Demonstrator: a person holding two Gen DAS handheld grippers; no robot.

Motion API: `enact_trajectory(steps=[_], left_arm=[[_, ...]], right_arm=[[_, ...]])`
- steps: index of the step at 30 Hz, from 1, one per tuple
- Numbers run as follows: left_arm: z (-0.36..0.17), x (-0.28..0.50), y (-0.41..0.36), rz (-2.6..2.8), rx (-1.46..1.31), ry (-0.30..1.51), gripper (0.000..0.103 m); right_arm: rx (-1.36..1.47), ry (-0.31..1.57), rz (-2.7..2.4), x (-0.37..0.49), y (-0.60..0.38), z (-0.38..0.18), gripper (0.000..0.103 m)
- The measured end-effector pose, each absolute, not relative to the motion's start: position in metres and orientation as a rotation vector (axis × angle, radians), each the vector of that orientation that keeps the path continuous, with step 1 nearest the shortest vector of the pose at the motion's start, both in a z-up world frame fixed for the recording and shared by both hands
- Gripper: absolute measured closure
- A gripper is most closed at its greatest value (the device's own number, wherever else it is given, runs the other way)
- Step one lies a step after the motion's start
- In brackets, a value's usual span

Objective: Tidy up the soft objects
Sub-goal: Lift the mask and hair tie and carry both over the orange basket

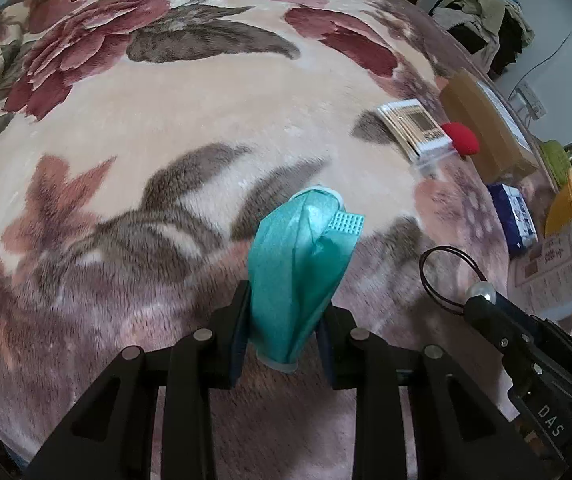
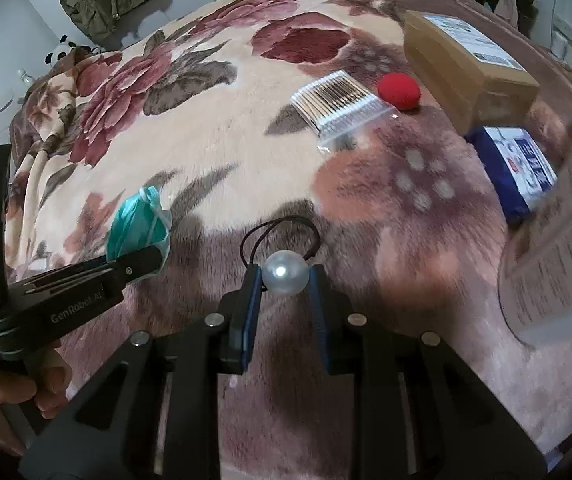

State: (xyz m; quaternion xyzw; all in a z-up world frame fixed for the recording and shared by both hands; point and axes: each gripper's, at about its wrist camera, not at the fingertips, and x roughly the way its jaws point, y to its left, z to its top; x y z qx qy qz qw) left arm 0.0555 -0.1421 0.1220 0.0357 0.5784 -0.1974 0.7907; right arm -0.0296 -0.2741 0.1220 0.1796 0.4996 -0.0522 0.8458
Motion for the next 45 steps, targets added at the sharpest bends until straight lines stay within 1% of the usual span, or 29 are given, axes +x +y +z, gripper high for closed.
enact_trajectory(steps=[18,45], left_arm=[[0.143,0.011,-0.171,-0.476,0.126,1.226,0.073],[0.168,-0.007,-0.203,-0.509,0.176,1.179,0.073]], right_arm=[[0.395,1.022,-0.154,-0.076,-0.289,0.143,0.078],[0.418,0.949,-0.167,-0.096,-0.312,0.172,0.078]])
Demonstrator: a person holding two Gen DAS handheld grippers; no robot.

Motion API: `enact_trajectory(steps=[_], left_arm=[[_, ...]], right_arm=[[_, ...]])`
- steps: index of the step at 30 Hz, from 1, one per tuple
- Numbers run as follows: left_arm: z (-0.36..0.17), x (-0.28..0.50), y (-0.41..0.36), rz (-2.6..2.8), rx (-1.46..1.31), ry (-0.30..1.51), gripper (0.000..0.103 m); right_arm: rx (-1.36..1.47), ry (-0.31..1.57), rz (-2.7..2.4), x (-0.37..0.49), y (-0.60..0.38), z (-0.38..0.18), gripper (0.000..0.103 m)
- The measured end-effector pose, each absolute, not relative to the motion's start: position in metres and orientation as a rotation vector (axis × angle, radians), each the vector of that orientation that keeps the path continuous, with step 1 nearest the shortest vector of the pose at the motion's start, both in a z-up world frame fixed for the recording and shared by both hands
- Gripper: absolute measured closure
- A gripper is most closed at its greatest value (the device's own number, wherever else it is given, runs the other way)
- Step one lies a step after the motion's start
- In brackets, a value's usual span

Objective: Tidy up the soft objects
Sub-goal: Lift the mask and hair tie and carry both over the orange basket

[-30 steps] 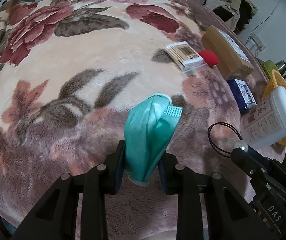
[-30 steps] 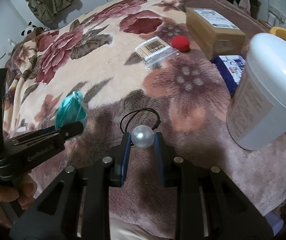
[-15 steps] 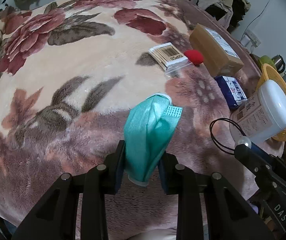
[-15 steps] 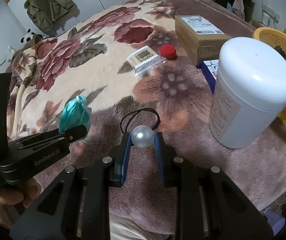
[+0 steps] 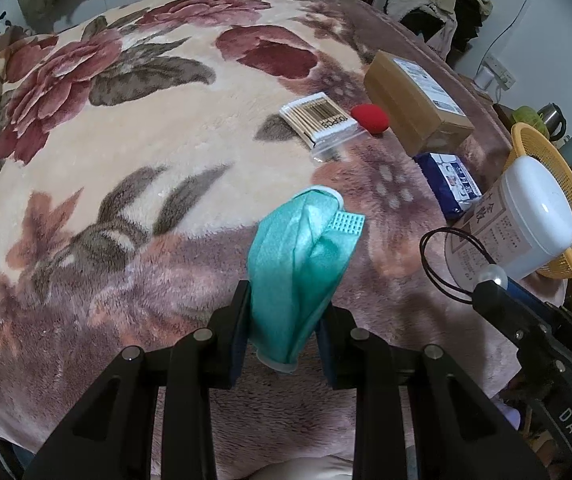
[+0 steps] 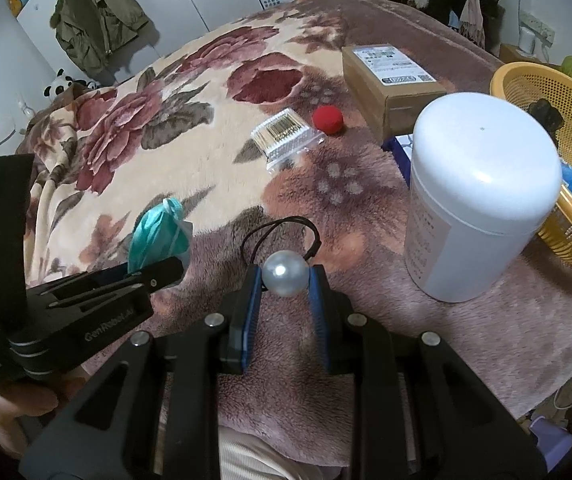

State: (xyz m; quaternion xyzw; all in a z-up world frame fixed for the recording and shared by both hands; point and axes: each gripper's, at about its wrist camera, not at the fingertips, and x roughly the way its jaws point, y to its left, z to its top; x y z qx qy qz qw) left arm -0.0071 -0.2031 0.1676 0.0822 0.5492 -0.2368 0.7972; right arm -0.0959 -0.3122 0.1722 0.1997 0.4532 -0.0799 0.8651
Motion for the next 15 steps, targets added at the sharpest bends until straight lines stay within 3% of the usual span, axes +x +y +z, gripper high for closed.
enact_trajectory(steps=[15], left_arm=[[0.185,-0.009,-0.217,-0.527,0.190,1.148,0.073]], right_arm=[[0.415,0.902,-0.175,-0.097,-0.324,0.196,0.078]])
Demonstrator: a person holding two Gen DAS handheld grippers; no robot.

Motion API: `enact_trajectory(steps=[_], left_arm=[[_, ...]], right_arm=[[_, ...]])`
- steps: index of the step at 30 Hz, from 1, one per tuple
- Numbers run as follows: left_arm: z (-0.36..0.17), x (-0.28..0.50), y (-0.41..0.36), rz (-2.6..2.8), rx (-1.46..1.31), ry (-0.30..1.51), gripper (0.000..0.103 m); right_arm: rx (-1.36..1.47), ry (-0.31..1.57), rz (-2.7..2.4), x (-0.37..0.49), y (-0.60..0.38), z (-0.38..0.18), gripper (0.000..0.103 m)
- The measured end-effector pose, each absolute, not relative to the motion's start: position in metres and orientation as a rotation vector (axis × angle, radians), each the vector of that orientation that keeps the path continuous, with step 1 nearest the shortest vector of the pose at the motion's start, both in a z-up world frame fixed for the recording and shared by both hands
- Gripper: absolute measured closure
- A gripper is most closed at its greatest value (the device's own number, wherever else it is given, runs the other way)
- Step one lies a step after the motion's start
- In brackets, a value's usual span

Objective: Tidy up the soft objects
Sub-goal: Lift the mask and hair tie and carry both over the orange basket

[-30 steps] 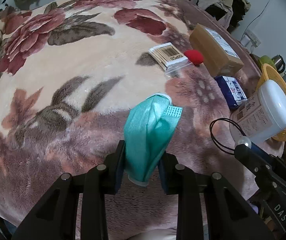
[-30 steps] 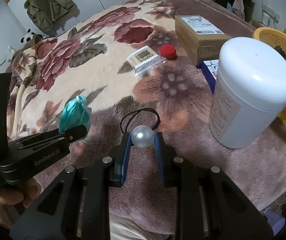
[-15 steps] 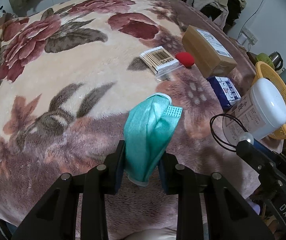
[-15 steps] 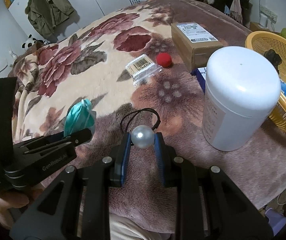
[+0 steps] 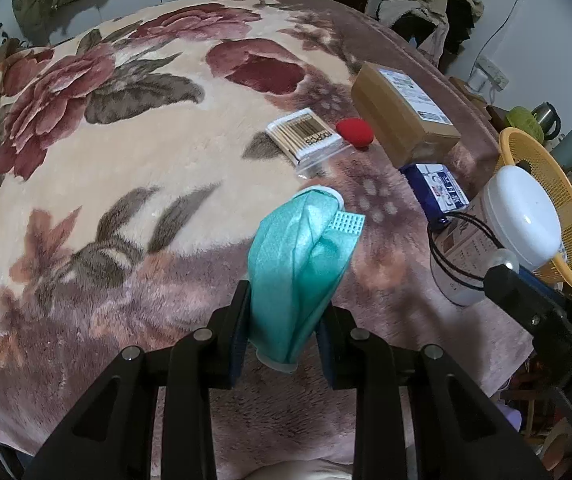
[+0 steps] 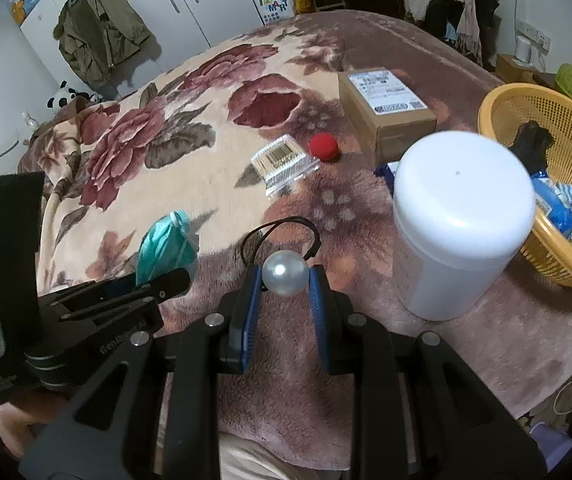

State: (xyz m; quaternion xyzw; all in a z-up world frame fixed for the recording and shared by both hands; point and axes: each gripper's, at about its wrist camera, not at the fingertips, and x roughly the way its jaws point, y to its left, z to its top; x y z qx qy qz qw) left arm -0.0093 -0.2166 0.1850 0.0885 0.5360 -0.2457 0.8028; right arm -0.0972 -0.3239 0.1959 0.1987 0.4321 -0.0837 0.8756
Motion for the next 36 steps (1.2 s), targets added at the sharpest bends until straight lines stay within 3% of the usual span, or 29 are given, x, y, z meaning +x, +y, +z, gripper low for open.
enact_trajectory(steps=[36], left_arm=[[0.243,-0.034,-0.333,-0.693,0.243,1.060,0.073]], right_arm=[[0.457,0.787,-0.331,-0.140,-0.419,0.240,0.078]])
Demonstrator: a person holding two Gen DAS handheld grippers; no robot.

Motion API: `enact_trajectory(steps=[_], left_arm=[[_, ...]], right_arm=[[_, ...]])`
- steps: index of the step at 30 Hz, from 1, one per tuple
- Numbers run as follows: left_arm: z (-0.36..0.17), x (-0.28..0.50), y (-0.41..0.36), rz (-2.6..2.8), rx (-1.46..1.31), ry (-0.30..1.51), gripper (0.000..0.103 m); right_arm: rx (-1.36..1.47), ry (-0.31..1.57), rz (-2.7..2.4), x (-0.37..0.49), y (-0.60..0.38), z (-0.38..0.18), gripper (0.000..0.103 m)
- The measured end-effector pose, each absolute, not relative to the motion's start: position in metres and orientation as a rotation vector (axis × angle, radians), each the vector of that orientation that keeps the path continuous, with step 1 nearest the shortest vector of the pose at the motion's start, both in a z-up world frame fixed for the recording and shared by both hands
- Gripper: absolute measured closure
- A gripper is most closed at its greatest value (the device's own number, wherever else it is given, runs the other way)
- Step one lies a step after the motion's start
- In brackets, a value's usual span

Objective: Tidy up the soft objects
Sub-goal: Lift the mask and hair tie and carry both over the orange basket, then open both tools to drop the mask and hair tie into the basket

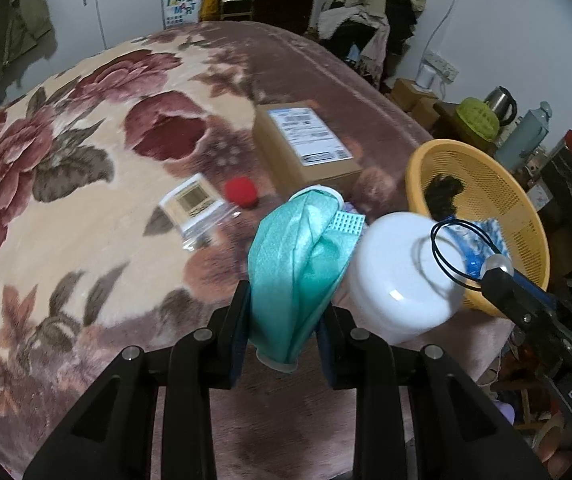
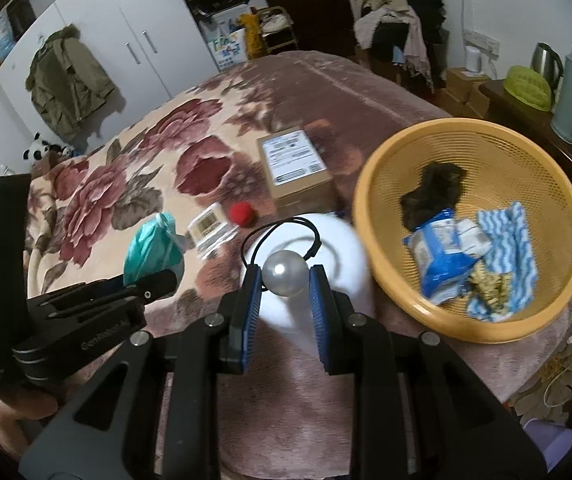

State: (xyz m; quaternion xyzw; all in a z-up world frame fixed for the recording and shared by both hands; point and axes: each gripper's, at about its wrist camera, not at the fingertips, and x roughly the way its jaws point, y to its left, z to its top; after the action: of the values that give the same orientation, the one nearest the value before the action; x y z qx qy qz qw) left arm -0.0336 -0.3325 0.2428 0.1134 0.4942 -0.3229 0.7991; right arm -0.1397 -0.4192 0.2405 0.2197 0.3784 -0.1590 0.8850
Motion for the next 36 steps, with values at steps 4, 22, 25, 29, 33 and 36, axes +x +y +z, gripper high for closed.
enact_trajectory(steps=[4,22,25,29,33,36], left_arm=[[0.248,-0.040,-0.351,-0.724,0.248,1.058,0.073],[0.260,-0.072,-0.448,-0.891,0.283,1.071,0.073],[0.258,-0.075,-0.461,-0.913,0.289,1.084,0.073],[0.255,-0.078,-0.477,-0.934,0.293,1.098,0.073],[0.252,-0.083,-0.492,-0.987,0.289,1.110,0.056],[0.252,-0.087,-0.496,-1.023,0.270,1.109,0.013]], right_arm=[[0.468,0.776,-0.359,-0.149,-0.436,0.243,0.078],[0.535,0.736,-0.532,-0.197,-0.508,0.248,0.078],[0.533,0.734,-0.552,-0.201,-0.515,0.250,0.078],[0.533,0.732,-0.576,-0.205,-0.523,0.250,0.078],[0.546,0.725,-0.617,-0.211,-0.530,0.249,0.077],[0.562,0.729,-0.637,-0.216,-0.536,0.247,0.076]])
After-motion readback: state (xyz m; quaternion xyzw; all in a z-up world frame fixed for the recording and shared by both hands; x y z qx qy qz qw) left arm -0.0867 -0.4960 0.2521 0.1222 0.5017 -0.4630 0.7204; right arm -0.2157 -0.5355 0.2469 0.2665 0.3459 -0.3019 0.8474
